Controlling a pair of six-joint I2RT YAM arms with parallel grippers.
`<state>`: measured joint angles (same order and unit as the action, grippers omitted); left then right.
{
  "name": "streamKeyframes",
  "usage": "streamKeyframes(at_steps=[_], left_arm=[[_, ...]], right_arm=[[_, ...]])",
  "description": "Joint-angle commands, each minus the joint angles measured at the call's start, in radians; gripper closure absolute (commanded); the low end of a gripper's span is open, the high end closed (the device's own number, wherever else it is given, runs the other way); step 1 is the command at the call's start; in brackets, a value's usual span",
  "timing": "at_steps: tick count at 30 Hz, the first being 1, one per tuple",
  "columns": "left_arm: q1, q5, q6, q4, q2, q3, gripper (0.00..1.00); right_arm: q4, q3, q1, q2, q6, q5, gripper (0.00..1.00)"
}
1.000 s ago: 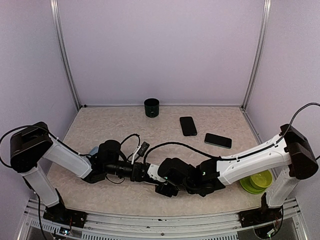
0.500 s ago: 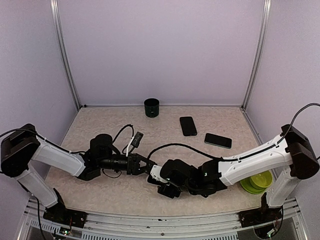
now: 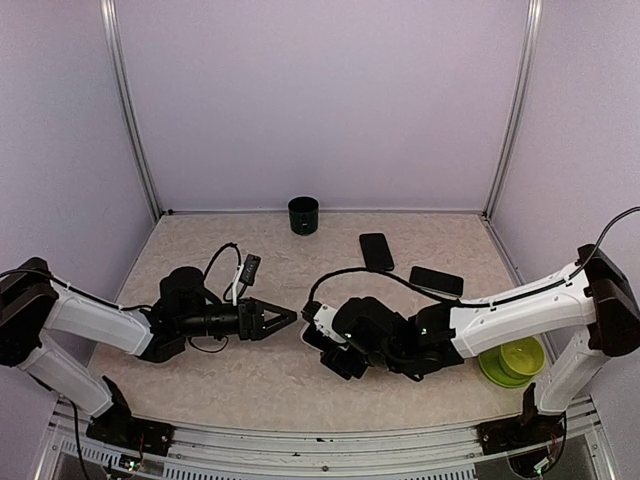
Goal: Put the phone into the phone case
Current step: Pass from the left arm to the right, then place the phone with the phone case at the corner of the board.
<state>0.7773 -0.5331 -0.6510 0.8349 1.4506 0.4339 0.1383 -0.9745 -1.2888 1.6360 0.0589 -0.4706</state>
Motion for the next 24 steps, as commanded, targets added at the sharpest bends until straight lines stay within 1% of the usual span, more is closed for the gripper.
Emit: streamKeyframes(at_steps=[1,9,16,24], left_arm=[[-0.017,0.061,-0.001,-0.003,-0.054,-0.027,0.34],[-0.033,0.126,-0.008,-0.004,-0.110,-0.065,0.33],[-0.033,0.138,-0.023,0.020,-0.115,-0.091,0.33],[-0.033,0.145,-0.028,0.039,-0.133,-0.123,0.33]], right_arm=[[-0.007,-0.022,0.049,-0.058,0.076,0.012,0.34],[0.060,-0.096,0.143,-0.040,0.206,0.065,0.34],[0.135,-0.218,0.215,0.038,0.310,0.102,0.34],[0.213,-0.364,0.264,0.148,0.367,0.107,0.34]])
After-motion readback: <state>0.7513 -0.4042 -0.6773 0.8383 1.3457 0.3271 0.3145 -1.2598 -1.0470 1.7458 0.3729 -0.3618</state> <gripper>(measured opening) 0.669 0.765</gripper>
